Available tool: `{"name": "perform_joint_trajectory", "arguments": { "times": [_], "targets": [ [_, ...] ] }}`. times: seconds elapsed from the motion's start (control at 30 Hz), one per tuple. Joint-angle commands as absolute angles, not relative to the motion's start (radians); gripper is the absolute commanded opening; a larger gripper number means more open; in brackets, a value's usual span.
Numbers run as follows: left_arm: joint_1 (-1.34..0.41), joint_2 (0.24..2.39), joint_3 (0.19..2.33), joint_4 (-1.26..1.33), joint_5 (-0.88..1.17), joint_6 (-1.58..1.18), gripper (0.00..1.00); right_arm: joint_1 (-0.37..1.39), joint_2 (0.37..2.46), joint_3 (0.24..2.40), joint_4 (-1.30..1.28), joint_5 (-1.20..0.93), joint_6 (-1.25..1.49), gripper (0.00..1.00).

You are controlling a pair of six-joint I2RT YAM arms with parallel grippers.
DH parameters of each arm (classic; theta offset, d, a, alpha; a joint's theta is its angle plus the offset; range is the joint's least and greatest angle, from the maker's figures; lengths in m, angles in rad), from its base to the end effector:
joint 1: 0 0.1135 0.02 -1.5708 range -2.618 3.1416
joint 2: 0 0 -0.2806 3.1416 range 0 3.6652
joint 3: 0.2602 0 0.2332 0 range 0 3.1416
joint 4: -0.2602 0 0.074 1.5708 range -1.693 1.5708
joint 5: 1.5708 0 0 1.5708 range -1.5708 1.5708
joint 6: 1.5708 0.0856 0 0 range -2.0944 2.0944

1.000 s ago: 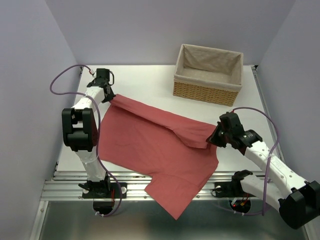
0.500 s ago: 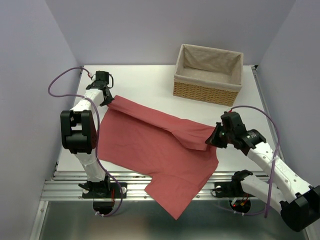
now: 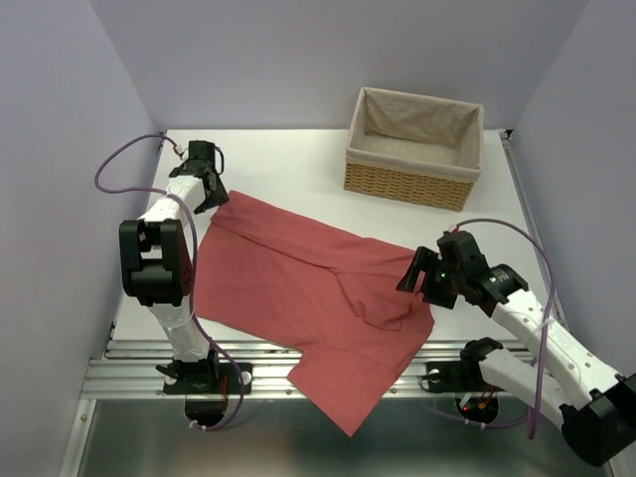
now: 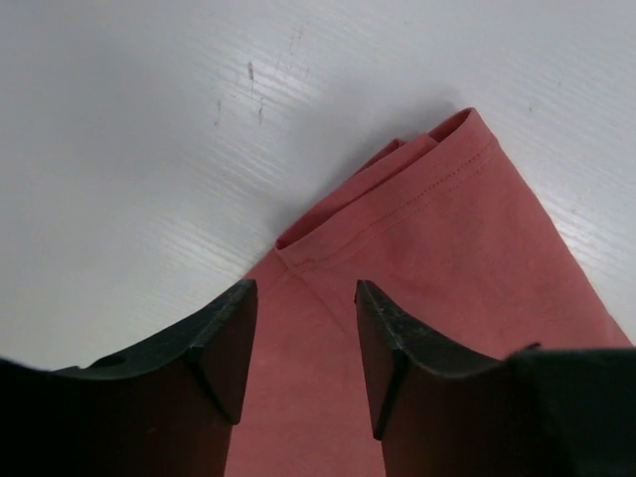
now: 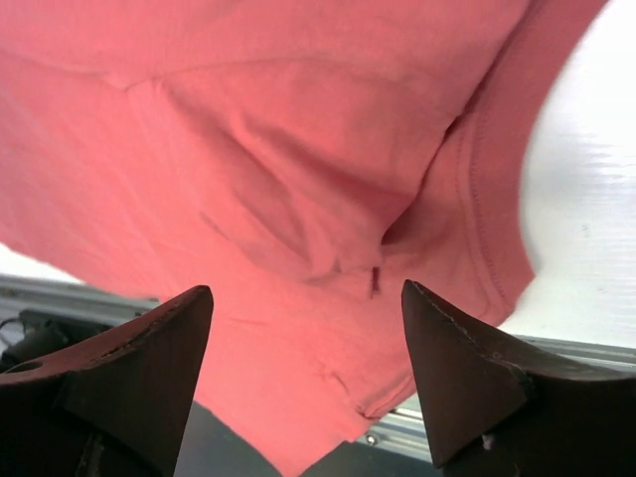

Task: Roll the t-shirts
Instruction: Fold the T-shirt at the center of the board.

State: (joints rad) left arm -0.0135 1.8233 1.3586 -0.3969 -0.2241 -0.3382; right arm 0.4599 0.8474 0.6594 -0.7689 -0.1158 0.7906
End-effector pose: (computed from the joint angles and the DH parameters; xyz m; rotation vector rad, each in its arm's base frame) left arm 0.4212 0.0133 0.2184 -0.4875 2.3568 0.1106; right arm 0.1376 0.0792 0.2107 0.3871 2.6148 0.6145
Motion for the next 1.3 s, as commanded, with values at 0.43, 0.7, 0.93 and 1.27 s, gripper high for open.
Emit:
{"name": "perform_joint_trajectory", "arguments": {
  "times": [0.43, 0.7, 0.93, 1.27],
  "targets": [
    [-0.172, 1.79, 1.359, -0.31, -0.005, -0.428, 0.42, 0.333, 1.238, 0.729, -0.387, 0.051, 0.802, 0.54],
    [-0.172, 1.914, 1.374, -0.314, -0.005, -0.436, 0.42, 0.225, 1.362, 0.673, -0.315, 0.118, 0.73, 0.54],
    [-0.172, 2.1, 1.528, -0.362, 0.055, -0.416, 0.42, 0.137, 1.555, 0.736, -0.262, 0.179, 0.65, 0.54],
    [-0.17, 2.249, 1.799, -0.452, 0.095, -0.393, 0.42, 0.084, 1.651, 0.877, -0.253, 0.221, 0.615, 0.56]
  ]
}}
